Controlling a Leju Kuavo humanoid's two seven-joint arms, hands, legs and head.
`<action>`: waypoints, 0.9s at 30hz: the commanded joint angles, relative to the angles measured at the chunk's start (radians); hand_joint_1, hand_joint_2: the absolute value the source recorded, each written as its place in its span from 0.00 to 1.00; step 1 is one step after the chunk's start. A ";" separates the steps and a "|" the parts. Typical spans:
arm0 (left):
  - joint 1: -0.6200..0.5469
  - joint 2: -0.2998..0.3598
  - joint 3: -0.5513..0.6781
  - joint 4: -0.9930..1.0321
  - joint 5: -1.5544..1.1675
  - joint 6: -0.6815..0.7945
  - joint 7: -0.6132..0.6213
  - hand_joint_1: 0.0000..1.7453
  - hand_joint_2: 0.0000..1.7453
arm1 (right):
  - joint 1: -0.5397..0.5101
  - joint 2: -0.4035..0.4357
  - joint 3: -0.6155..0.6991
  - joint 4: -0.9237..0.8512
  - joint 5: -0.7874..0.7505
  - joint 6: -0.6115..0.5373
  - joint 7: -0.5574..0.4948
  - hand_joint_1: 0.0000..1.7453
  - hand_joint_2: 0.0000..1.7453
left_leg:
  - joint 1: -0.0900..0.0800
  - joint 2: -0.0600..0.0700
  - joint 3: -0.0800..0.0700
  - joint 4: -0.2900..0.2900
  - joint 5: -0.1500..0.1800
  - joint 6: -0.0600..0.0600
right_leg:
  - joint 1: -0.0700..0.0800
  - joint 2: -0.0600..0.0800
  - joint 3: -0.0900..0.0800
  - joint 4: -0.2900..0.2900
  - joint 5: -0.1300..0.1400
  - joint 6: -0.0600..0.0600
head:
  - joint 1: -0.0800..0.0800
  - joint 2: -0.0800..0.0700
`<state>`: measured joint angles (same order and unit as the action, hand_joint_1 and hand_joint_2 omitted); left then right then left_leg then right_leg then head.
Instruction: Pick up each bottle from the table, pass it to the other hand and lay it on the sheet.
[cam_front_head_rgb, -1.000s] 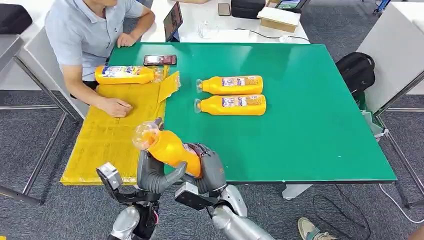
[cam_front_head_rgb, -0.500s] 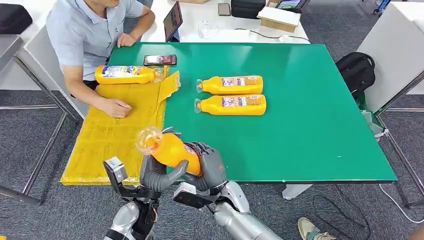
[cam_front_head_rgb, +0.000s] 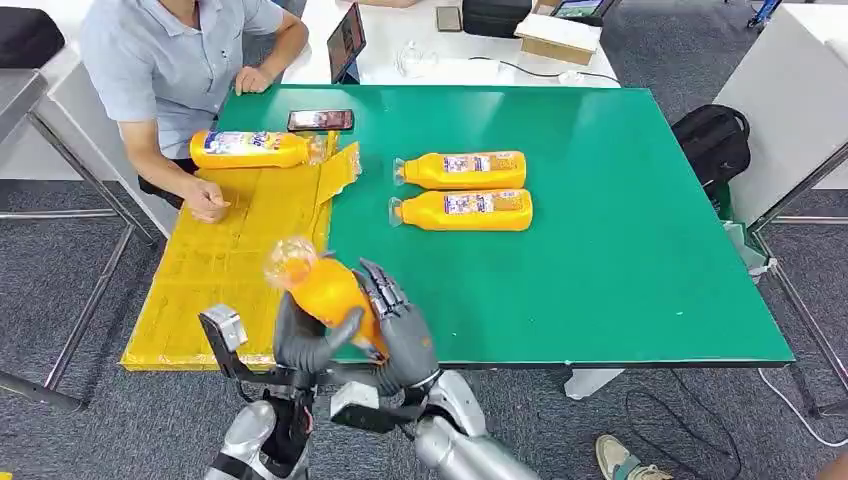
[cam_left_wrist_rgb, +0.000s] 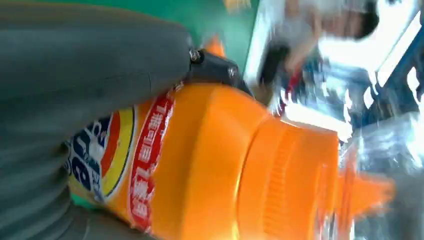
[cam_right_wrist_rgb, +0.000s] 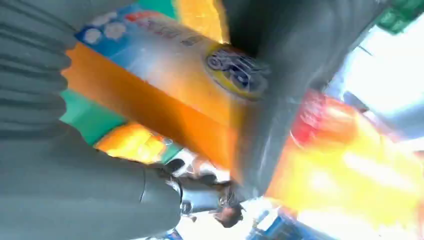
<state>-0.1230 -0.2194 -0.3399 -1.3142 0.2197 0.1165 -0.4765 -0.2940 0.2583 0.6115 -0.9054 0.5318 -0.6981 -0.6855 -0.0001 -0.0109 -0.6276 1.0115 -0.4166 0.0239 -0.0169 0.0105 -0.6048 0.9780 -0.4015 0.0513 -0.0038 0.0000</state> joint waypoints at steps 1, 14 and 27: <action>-0.177 0.043 0.091 0.167 -0.285 0.351 -0.071 1.00 1.00 | 0.094 -0.043 -0.040 -0.287 0.014 0.000 -0.013 0.00 0.00 | 0.001 -0.003 0.003 0.000 0.000 -0.001 | 0.001 -0.004 0.004 0.000 -0.002 -0.002 | 0.001 0.000; -0.299 0.198 0.066 0.313 -0.845 0.441 0.046 1.00 1.00 | 0.112 -0.134 -0.144 -0.267 -0.099 0.000 -0.013 0.00 0.00 | 0.001 -0.002 0.004 -0.001 0.000 -0.001 | 0.001 -0.003 0.005 -0.002 -0.001 -0.002 | 0.000 0.000; -0.507 0.252 -0.053 0.720 -1.069 0.059 0.122 1.00 1.00 | 0.066 -0.179 -0.091 -0.230 -0.377 0.006 -0.013 0.00 0.00 | 0.001 0.000 0.002 -0.001 0.001 -0.001 | 0.001 -0.001 0.003 0.000 0.000 -0.001 | 0.000 0.000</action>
<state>-0.4799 -0.0031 -0.2983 -0.8734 -0.8396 0.2687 -0.3563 -0.1775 0.1206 0.4898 -1.1784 0.1736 -0.6943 -0.6985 0.0004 -0.0107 -0.6274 1.0115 -0.4152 0.0237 -0.0167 0.0106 -0.6040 0.9787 -0.4010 0.0512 -0.0035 0.0000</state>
